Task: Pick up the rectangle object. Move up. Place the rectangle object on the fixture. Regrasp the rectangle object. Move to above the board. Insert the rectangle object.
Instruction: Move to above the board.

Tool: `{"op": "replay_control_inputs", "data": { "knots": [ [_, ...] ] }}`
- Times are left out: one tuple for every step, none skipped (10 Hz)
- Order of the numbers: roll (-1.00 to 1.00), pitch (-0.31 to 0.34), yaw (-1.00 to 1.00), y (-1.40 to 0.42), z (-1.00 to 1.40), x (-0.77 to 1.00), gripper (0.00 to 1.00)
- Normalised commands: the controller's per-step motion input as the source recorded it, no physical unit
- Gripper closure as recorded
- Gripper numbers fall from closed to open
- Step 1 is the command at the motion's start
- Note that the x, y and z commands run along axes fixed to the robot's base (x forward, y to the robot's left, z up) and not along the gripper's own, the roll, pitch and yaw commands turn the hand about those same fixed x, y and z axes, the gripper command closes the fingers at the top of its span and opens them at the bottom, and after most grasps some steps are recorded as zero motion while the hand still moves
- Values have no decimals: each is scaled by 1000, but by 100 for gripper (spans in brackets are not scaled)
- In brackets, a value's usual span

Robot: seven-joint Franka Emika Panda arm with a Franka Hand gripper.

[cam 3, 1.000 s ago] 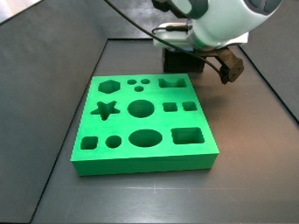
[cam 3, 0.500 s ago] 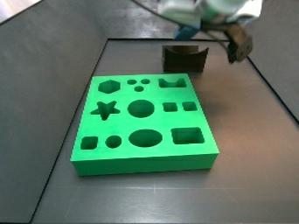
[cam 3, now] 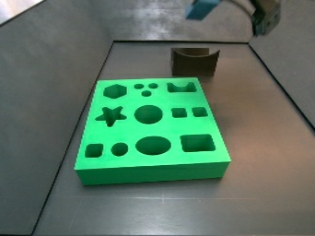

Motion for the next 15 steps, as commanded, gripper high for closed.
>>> {"op": "replay_control_inputs", "data": {
  "knots": [
    [-27, 38, 144, 33, 1000, 77, 100],
    [-28, 27, 116, 27, 1000, 76, 100],
    [-30, 27, 98, 22, 1000, 75, 100],
    [-32, 34, 79, 16, 1000, 73, 100],
    [-35, 46, 66, 10, 1000, 74, 100],
    [-37, 64, 53, 1, 1000, 74, 100],
    [-41, 75, 49, -7, 956, 71, 100],
    [-42, 91, 49, -12, 784, 53, 100],
    [-47, 99, 53, -17, 614, 46, 100],
    [-53, 113, 66, -17, 334, 35, 100],
    [-55, 118, 70, -16, 221, 30, 100],
    [-1000, -98, -69, -1000, 51, -579, 100],
    [-1000, -101, -67, -1000, 45, -580, 100],
    [-1000, -127, -75, -1000, 58, -615, 100],
    [-1000, -136, -80, -1000, 42, -627, 100]
  ]
}}
